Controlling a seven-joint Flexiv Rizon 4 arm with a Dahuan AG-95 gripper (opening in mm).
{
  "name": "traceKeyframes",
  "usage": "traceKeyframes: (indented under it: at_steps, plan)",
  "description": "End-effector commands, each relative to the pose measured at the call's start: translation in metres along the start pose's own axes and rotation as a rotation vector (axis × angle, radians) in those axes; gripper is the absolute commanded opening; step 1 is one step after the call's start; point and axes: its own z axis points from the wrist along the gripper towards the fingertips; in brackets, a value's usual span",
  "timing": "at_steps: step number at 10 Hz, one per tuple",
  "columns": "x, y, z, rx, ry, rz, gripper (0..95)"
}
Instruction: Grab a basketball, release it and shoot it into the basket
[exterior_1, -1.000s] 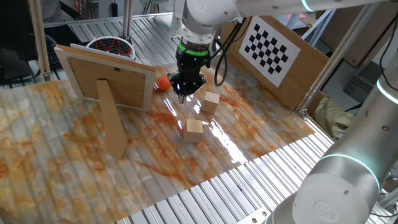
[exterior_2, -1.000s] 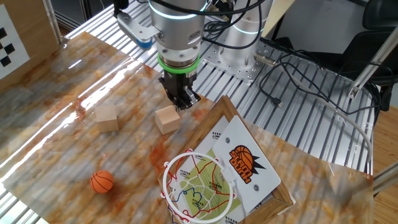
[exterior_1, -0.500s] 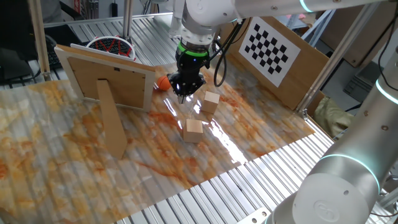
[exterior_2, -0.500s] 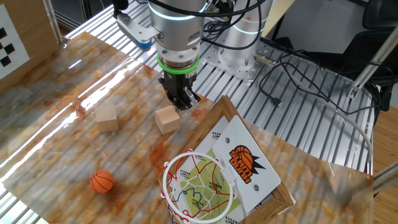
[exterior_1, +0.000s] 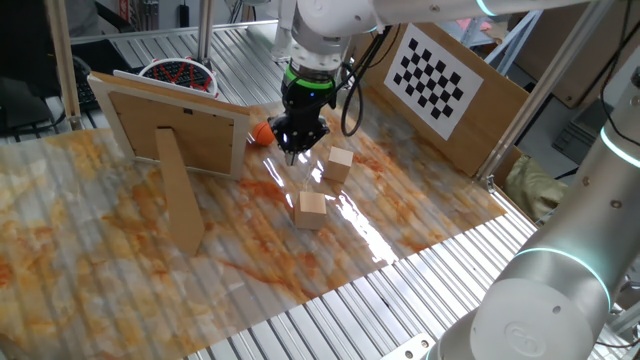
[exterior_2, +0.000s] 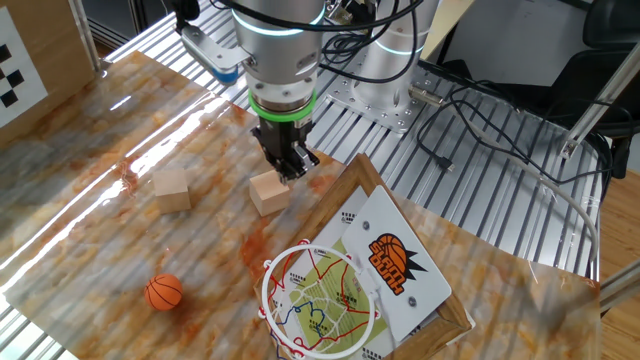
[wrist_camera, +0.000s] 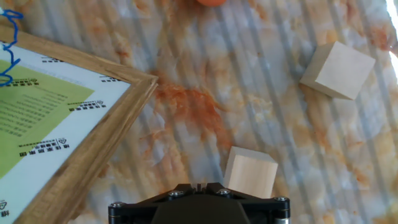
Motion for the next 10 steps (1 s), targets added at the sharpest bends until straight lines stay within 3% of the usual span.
traceKeyframes:
  at_steps: [1, 4, 8, 10]
  plan:
    - [-0.005, 0.002, 0.000, -0.004, 0.006, -0.002, 0.0]
    - [-0.016, 0.003, 0.000, -0.016, 0.008, -0.007, 0.0]
    - [-0.028, 0.007, 0.011, -0.020, 0.007, 0.007, 0.0]
    - [-0.047, 0.008, 0.016, -0.024, 0.007, -0.004, 0.0]
